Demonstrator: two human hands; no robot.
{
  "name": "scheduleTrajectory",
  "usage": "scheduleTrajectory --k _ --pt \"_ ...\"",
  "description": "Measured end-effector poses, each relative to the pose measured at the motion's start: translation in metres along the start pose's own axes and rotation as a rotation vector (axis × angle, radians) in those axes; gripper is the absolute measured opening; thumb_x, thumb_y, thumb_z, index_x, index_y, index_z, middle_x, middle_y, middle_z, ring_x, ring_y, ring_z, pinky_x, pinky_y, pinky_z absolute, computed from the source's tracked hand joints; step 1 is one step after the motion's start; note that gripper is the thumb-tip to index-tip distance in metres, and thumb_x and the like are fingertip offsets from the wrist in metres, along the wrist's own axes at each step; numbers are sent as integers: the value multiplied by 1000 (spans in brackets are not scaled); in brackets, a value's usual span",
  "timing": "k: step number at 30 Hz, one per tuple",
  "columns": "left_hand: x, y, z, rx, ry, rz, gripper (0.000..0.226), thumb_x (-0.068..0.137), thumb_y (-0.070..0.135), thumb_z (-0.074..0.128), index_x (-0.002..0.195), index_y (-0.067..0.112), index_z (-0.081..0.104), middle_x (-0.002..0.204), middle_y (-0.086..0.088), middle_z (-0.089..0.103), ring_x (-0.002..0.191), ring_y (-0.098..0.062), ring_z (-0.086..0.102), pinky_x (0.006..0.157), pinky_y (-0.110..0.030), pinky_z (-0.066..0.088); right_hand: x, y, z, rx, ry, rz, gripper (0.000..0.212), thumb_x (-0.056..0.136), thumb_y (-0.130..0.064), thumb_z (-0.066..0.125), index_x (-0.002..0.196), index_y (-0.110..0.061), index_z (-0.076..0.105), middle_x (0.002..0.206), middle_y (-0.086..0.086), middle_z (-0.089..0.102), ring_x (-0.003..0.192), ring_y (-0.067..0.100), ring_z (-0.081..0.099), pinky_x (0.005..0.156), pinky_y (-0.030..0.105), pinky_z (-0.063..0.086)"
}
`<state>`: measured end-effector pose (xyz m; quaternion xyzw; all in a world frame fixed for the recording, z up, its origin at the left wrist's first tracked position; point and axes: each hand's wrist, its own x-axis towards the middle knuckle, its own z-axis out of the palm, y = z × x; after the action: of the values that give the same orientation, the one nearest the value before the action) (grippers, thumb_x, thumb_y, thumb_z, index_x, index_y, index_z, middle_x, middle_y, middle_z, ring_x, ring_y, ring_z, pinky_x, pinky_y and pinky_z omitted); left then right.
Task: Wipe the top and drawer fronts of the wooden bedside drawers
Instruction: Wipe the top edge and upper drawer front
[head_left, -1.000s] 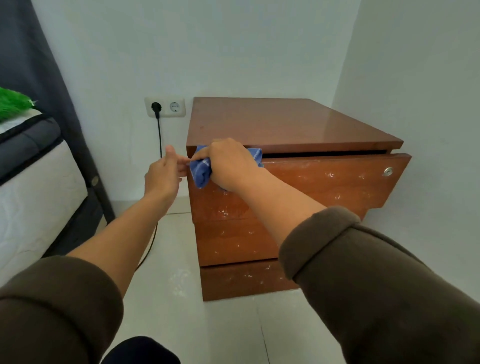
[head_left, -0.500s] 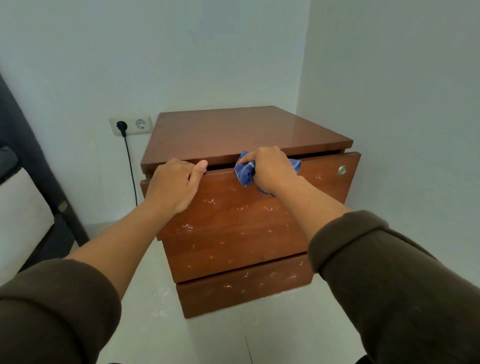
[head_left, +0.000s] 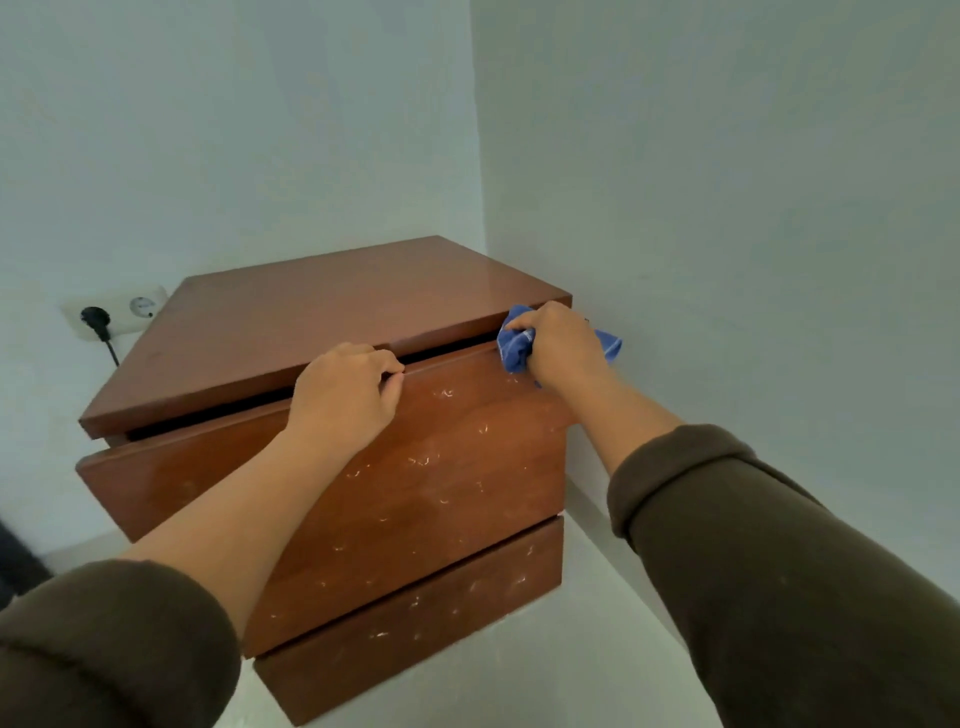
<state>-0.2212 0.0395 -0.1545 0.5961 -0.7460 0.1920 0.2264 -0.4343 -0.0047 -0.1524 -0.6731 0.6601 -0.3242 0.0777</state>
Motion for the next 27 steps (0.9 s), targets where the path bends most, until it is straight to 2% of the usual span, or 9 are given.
scheduleTrajectory --k 2,3,4,6,8,12,18,23,27 --pt "3 0 1 49 9 -11 27 96 34 50 112 26 69 103 5 70 91 -17 65 72 -27 51 6 11 -2 -44 -15 40 24 84 5 49 69 -11 60 94 12 63 89 22 57 55 19 31" --pt "3 -1 2 63 16 -9 27 96 35 50 112 27 69 103 6 71 90 -16 66 71 -27 51 8 14 -2 -49 -12 47 24 83 6 49 70 -11 61 100 11 63 94 23 59 55 20 30" --pt "2 -2 2 70 20 -6 27 96 35 50 113 28 69 103 6 71 90 -16 67 71 -27 51 10 17 -1 -41 1 34 25 83 6 49 86 -11 67 113 9 62 101 24 61 61 21 32" --pt "3 -3 3 73 9 -4 28 97 31 49 117 28 68 107 6 71 93 -17 67 73 -28 51 11 20 0 -12 30 22 37 88 2 48 116 -15 66 127 9 55 112 26 57 75 25 38" --pt "5 -7 3 61 -40 -9 29 98 24 48 120 28 66 112 4 70 98 -19 66 79 -31 53 7 17 2 94 81 39 36 90 -3 48 118 -16 66 127 12 55 115 30 54 87 31 43" --pt "-1 -24 -1 -33 -57 2 29 96 13 51 119 23 65 117 0 66 109 -23 59 93 -37 48 -17 -2 16 68 159 18 40 90 -4 47 125 -17 61 127 13 53 115 31 54 92 33 44" --pt "-28 -81 -14 17 78 -104 34 93 27 58 126 21 57 126 -3 61 116 -28 53 102 -45 34 -56 -33 55 155 173 -103 47 93 0 47 138 -13 50 135 9 51 118 24 55 102 31 45" --pt "-40 -117 -17 11 46 -170 37 89 32 64 124 20 62 111 -9 69 106 -30 59 102 -45 35 -39 -43 58 37 155 -86 45 95 -4 47 138 -17 50 136 10 51 118 26 56 98 31 45" --pt "-38 -121 -13 -67 99 -191 34 86 25 68 120 19 66 111 -8 69 109 -28 57 104 -42 33 -27 -46 64 41 178 -61 42 93 -3 47 132 -17 55 125 14 59 104 30 64 91 35 52"
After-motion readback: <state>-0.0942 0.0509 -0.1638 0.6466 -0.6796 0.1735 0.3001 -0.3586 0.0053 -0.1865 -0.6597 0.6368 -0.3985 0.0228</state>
